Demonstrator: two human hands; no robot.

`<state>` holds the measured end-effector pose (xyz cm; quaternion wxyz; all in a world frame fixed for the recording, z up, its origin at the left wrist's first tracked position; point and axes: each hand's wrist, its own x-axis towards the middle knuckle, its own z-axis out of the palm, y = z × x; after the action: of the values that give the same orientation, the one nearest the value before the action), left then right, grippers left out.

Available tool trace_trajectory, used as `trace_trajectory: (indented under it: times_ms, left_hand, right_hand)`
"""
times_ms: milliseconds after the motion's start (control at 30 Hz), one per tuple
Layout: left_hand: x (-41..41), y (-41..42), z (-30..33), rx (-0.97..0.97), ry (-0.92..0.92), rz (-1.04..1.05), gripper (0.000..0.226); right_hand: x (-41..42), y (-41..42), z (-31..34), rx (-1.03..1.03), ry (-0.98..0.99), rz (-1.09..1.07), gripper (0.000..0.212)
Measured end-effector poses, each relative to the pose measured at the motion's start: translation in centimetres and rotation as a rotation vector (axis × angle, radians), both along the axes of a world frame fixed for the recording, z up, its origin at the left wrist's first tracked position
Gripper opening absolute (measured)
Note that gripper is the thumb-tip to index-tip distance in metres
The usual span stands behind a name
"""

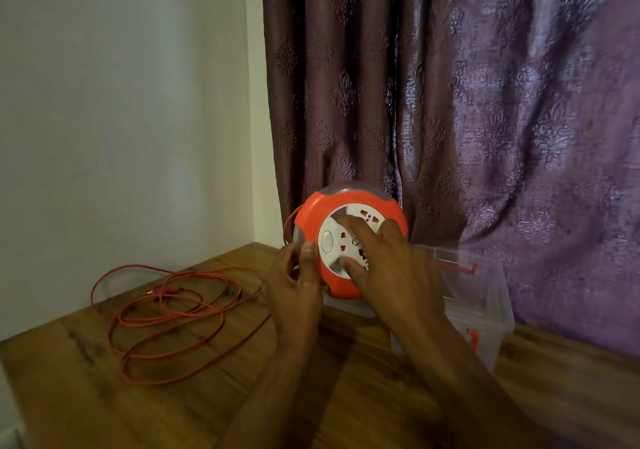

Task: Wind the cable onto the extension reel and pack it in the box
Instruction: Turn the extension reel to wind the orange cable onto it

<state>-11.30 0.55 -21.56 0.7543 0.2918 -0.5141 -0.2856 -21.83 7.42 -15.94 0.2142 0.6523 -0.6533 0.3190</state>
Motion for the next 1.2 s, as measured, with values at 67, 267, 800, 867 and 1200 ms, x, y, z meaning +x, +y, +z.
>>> trace_trajectory:
  times_ms: [67,267,800,867,1200]
  left_hand:
    - [-0.1,0.0,-0.1,0.006,-0.008,0.004,0.022]
    - [-0.5,-0.2,-0.7,0.005,-0.036,0.032,0.035]
    - [0.0,-0.4,-0.4,0.064,0.071,-0.055,0.047]
    - [-0.1,-0.3,-0.3,0.063,0.069,-0.064,0.048]
    - [-0.1,-0.3,-0.3,0.099,0.050,-0.080,0.046]
  right_hand:
    - [0.0,0.0,-0.1,-0.034,-0.032,-0.009,0.060]
    - [0.3,-0.1,-0.5,-0.159,-0.146,-0.054,0.057]
    - [0.3,0.4,1.1,0.132,0.107,0.129,0.046]
    - [0.2,0.3,1.0,0.211,0.129,0.143,0.050]
    - [-0.3,0.5,1.1,0.258,0.142,0.134,0.059]
